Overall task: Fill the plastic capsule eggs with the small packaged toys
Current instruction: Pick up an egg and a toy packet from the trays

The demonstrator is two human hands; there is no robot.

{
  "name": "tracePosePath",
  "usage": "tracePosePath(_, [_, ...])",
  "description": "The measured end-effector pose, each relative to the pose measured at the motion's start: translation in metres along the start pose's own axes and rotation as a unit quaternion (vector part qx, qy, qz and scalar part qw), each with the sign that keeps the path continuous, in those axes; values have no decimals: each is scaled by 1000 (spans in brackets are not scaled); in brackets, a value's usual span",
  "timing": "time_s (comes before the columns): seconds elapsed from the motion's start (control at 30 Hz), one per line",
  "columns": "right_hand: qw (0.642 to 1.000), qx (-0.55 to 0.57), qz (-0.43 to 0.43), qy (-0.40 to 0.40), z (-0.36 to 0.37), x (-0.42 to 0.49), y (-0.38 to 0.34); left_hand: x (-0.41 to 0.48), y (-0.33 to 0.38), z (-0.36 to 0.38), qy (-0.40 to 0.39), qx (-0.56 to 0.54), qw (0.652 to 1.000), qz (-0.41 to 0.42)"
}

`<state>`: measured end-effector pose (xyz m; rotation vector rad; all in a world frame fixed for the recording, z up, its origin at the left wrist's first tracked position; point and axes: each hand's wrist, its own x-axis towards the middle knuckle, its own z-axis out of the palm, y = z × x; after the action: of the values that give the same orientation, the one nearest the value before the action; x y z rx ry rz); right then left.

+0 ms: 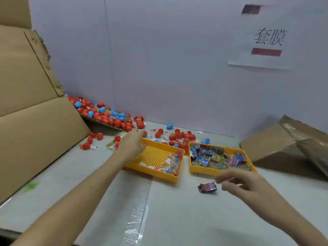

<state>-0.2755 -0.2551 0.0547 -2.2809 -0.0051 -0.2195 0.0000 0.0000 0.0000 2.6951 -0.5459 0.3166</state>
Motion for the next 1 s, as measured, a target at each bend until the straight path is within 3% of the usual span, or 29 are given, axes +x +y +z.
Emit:
tracePosePath(0.13, [998,-35,39,-20,21,28,10,5,-12,14,-50,14,997,-58])
tracePosePath(0.27, [999,-35,33,-6,33,34,40,6,-20,22,18,5,998,-58])
tracePosePath(0.33, [994,-103,22,13,35,35,56,3,-16,23,54,-7,998,-45])
tracePosePath(0.47, [980,-194,8,-39,34,34,90,-22,22,16,125,-223,966,-35])
tracePosePath(0.6, [990,-141,-23,-13,44,36,118,-84,73,31,184,-370,909,55])
tracePosePath(0.8, [979,-147,-101,104,59,31,137,-130,128,69,85,-348,925,125])
tracePosePath(1.0, [961,-171,-161,146,58,27,141,-134,135,89,33,-276,945,174])
